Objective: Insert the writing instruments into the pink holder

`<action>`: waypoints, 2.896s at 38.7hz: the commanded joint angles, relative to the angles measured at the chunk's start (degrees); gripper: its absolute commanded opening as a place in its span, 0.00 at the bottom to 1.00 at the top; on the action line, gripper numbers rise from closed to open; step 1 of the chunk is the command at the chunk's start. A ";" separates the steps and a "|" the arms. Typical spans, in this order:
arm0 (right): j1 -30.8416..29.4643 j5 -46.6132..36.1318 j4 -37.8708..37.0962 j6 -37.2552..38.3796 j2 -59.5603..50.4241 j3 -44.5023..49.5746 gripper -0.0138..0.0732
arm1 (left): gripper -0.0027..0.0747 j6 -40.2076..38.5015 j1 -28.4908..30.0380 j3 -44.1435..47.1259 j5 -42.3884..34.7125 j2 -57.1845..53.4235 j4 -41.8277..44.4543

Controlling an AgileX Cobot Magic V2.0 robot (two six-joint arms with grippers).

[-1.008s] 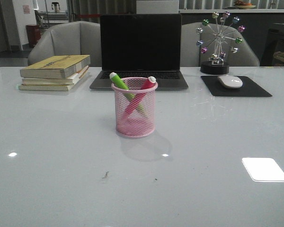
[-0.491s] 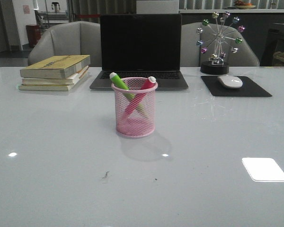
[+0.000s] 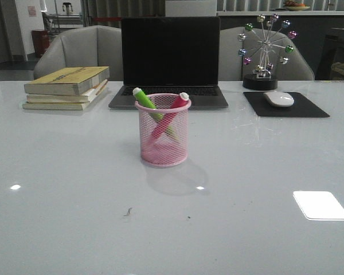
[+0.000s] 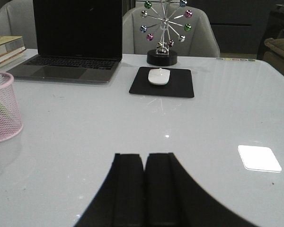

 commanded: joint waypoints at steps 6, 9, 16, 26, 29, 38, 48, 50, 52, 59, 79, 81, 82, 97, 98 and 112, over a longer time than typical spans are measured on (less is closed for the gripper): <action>0.10 -4.69 -0.52 0.02 0.38 0.07 0.19 | 0.53 -0.08 0.22 -1.68 -4.64 0.19 -0.58; 0.10 -4.69 -0.52 0.02 0.38 0.07 0.19 | 0.53 -0.08 0.22 -1.68 -4.64 0.19 -0.58; 0.10 -4.69 -0.52 0.02 0.38 0.07 0.19 | 0.53 -0.08 0.22 -1.68 -4.64 0.19 -0.58; 0.10 -4.69 -0.52 0.02 0.38 0.07 0.19 | 0.53 -0.08 0.22 -1.68 -4.64 0.19 -0.58; 0.10 -4.69 -0.52 0.02 0.38 0.07 0.19 | 0.53 -0.08 0.22 -1.68 -4.64 -0.10 0.00; 0.10 -4.69 -0.52 0.02 0.38 0.07 0.19 | 0.53 -0.22 0.22 0.37 -2.92 -7.41 0.00; 0.10 -4.69 -0.52 0.02 0.38 0.07 0.19 | 0.53 -0.22 0.22 9.90 -3.02 -21.19 0.00; 0.10 -4.69 -0.52 0.02 0.38 0.07 0.19 | 0.53 -0.22 0.22 12.01 -3.14 -23.63 0.00; 0.10 -4.69 -0.52 0.02 0.38 0.07 0.19 | 0.53 -0.22 0.22 13.61 -3.39 -23.91 0.00; 0.10 -4.62 -0.52 0.02 0.38 0.07 0.19 | 0.53 -0.22 0.22 17.07 -3.02 -23.25 2.47; 0.10 -4.62 -0.52 0.02 0.38 0.07 0.19 | 0.16 -0.22 0.22 26.24 -6.59 -23.87 1.82; 0.10 -4.62 -0.52 0.02 0.38 0.07 0.19 | 0.16 -0.22 0.22 26.24 -6.70 -23.87 1.82; 0.10 -4.62 -0.52 0.02 0.38 0.07 0.19 | 0.16 -0.22 0.22 26.24 -6.70 -23.87 1.82; 0.10 -4.62 -0.52 0.02 0.38 0.07 0.19 | 0.16 -0.31 0.22 26.24 -5.11 -23.87 1.77; 0.10 -4.62 -0.52 0.02 0.38 0.07 0.19 | 0.16 -0.31 0.22 26.24 -5.11 -23.87 1.77; 0.10 -4.62 -0.52 0.02 0.38 0.07 0.19 | 0.16 -0.31 0.22 26.24 -5.19 -23.87 1.77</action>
